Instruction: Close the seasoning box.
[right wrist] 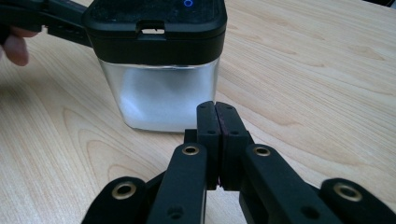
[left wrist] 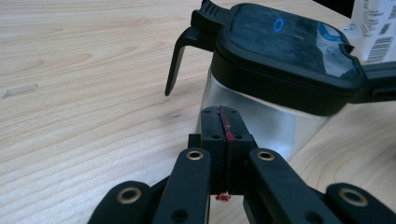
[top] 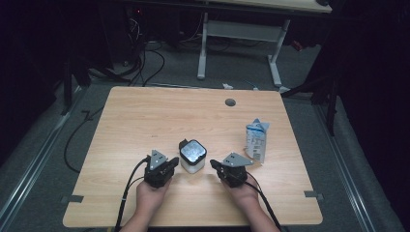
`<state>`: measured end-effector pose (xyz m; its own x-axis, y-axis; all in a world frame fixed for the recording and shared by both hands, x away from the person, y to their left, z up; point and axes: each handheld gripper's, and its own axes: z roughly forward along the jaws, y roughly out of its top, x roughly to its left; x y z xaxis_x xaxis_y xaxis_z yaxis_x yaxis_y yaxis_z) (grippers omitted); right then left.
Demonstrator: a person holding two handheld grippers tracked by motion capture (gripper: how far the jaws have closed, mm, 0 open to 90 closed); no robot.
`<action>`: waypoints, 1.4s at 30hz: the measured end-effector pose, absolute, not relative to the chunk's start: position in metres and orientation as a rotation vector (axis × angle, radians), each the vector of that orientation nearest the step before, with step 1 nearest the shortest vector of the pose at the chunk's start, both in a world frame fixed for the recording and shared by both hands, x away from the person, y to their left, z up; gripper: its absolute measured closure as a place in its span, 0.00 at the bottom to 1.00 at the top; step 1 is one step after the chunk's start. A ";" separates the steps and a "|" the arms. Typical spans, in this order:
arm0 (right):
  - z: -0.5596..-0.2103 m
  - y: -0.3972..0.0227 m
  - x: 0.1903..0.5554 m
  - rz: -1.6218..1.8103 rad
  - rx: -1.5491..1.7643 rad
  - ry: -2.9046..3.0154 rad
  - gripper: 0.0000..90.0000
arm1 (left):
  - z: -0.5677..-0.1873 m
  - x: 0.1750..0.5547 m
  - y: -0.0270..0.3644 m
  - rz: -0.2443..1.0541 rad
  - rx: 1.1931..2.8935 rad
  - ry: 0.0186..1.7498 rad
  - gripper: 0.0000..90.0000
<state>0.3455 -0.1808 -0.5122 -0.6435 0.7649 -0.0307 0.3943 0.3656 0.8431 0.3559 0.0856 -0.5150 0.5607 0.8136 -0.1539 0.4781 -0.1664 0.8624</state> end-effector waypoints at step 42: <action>-0.510 -0.191 0.345 1.184 1.031 2.189 0.99 | -0.513 0.374 0.071 0.415 1.797 1.069 1.00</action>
